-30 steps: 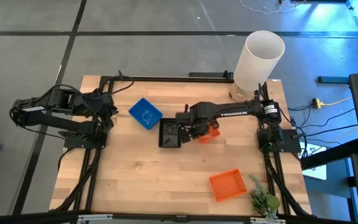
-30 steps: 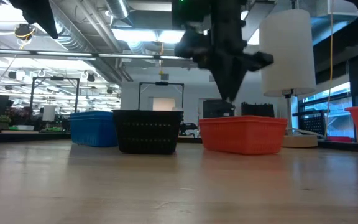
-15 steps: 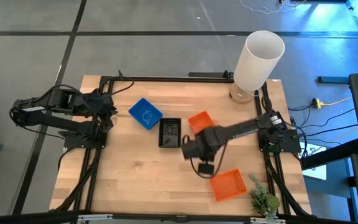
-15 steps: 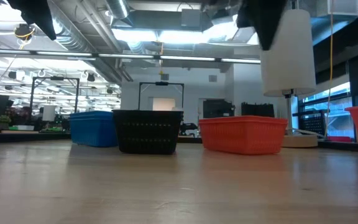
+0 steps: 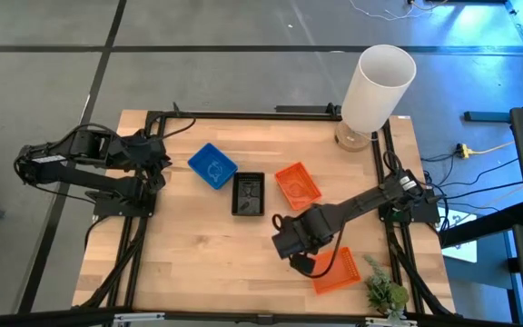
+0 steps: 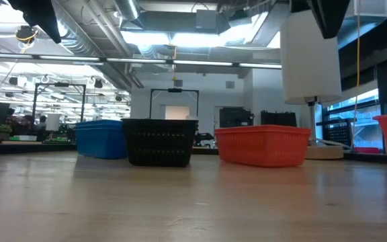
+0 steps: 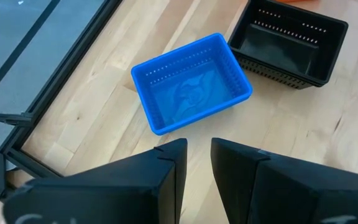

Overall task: Stack baskets by color
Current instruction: Stack the bottom orange bin on the top orange bin

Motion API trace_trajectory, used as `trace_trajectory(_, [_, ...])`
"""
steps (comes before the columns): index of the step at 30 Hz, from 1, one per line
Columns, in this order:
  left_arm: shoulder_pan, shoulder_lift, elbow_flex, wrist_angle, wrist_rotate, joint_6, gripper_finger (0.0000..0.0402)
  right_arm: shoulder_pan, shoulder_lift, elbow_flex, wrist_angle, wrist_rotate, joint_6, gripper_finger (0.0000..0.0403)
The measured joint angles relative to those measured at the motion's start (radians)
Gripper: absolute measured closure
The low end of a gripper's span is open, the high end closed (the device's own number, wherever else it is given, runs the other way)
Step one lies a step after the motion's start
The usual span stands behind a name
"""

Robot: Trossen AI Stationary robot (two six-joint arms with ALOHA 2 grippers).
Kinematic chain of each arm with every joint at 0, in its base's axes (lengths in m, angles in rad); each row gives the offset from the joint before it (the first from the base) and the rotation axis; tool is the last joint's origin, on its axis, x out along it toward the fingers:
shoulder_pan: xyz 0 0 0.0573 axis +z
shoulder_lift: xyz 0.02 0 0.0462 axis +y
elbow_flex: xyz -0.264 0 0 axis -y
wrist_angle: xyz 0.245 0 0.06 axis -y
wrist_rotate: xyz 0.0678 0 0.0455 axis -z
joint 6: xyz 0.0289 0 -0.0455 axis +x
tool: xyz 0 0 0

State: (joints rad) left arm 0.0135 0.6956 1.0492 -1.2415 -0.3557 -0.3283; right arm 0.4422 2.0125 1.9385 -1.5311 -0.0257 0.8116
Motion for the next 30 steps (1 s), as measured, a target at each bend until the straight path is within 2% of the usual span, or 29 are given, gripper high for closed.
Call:
trace_trajectory(4, [0.0, 0.0, 0.0, 0.0, 0.0, 0.0, 0.0337, 0.001, 0.0, 0.0, -0.001, -0.033, 0.056, 0.0345])
trace_trajectory(8, [0.0, 0.0, 0.0, 0.0, 0.0, 0.0, 0.0337, 0.0, 0.0, 0.0, 0.007, -0.107, -0.017, 0.0379])
trace_trajectory(11, [0.0, 0.0, 0.0, 0.0, 0.0, 0.0, 0.0337, 0.004, 0.0, 0.0, 0.029, -0.124, -0.094, 0.0398])
trace_trajectory(16, [0.0, 0.0, 0.0, 0.0, 0.039, 0.04, 0.0337, 0.004, 0.0, 0.0, 0.037, -0.122, -0.213, 0.037])
trace_trajectory(23, [0.0, 0.0, 0.0, 0.0, 0.08, 0.073, 0.0337, 0.006, 0.0, 0.0, 0.036, -0.128, -0.29, 0.0309])
trace_trajectory(30, [0.0, 0.0, 0.0, 0.0, 0.078, 0.074, 0.0337, 0.029, 0.0, -0.132, 0.143, -0.129, -0.378, 0.0293])
